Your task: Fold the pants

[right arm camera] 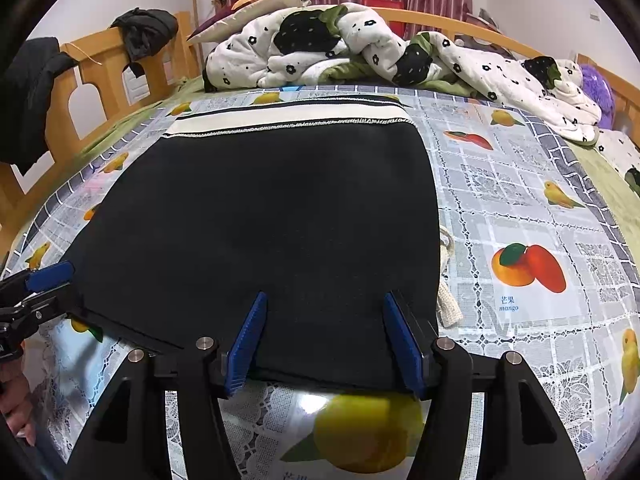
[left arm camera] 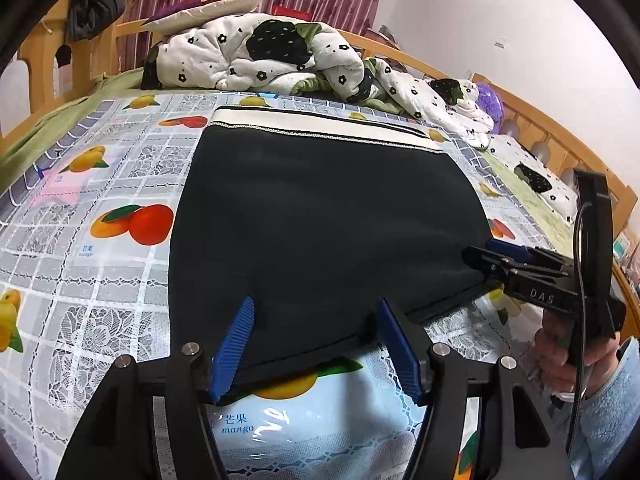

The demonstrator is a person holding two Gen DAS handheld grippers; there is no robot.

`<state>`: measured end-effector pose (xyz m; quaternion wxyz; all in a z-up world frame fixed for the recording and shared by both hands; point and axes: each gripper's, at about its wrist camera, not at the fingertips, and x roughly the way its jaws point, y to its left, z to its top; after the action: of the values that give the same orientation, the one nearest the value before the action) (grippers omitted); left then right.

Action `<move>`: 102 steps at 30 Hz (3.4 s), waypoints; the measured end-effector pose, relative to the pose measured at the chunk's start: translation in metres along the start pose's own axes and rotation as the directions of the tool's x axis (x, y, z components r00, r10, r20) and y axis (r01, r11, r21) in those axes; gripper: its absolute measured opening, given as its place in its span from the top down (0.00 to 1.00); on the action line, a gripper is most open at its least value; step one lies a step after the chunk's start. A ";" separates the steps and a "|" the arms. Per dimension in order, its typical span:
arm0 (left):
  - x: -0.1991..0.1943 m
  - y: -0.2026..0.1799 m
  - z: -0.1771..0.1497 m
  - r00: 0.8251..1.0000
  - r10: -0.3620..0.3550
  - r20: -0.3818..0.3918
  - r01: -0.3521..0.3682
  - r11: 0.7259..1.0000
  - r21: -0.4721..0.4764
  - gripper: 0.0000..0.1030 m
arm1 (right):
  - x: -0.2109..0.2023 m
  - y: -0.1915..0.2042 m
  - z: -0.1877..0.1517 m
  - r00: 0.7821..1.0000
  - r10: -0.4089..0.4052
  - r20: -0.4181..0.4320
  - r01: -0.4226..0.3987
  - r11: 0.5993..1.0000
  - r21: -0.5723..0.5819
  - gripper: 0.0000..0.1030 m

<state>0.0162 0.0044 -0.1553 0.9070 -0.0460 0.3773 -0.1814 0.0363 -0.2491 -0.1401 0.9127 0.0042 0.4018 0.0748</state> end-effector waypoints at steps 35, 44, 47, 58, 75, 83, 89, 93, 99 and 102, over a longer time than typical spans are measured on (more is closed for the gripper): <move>0.000 0.013 0.101 0.995 0.089 0.034 -0.090 0.995 0.043 0.39 | -0.036 -0.025 0.103 0.987 -0.004 0.162 0.000 1.000 0.025 0.42; 0.063 0.057 0.144 0.995 0.102 -0.015 -0.103 0.994 -0.031 0.40 | 0.058 -0.065 0.157 0.999 0.032 0.036 -0.036 0.993 0.113 0.42; 0.071 0.079 0.140 0.997 0.080 -0.016 -0.082 0.990 -0.114 0.40 | 0.088 -0.080 0.158 0.998 0.065 -0.022 -0.061 0.986 0.157 0.42; 0.069 0.078 0.153 0.998 0.060 0.022 -0.057 0.990 -0.128 0.40 | 0.100 -0.095 0.151 0.978 0.209 0.027 -0.210 0.963 0.172 0.83; 0.156 0.035 0.174 0.971 0.235 -0.049 -0.229 0.969 0.097 0.33 | 0.126 -0.057 0.162 0.991 0.131 -0.002 -0.130 0.989 0.067 0.71; 0.134 0.025 0.156 0.972 0.202 -0.120 -0.190 0.976 0.106 0.33 | 0.110 -0.038 0.156 0.998 0.054 0.014 -0.054 0.998 -0.035 0.66; 0.107 0.023 0.132 0.963 0.227 -0.142 -0.216 0.972 0.088 0.33 | 0.080 -0.034 0.133 0.998 0.060 0.003 -0.060 0.997 -0.039 0.66; 0.091 0.026 0.114 0.962 0.218 -0.166 -0.213 0.976 0.046 0.33 | 0.070 -0.027 0.120 0.999 0.045 -0.023 -0.045 0.999 -0.025 0.66; 0.067 0.020 0.089 0.958 0.225 -0.177 -0.221 0.974 0.044 0.33 | 0.047 -0.023 0.092 0.999 0.027 -0.027 -0.027 0.999 -0.026 0.65; 0.059 0.016 0.080 0.958 0.223 -0.181 -0.220 0.975 0.032 0.33 | 0.037 -0.022 0.081 0.999 0.017 -0.027 -0.017 1.000 0.001 0.65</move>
<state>0.1151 -0.0060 -0.1412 0.8832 0.0186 0.4610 -0.0844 0.1234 -0.2615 -0.1136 0.9065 0.0070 0.4140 0.0824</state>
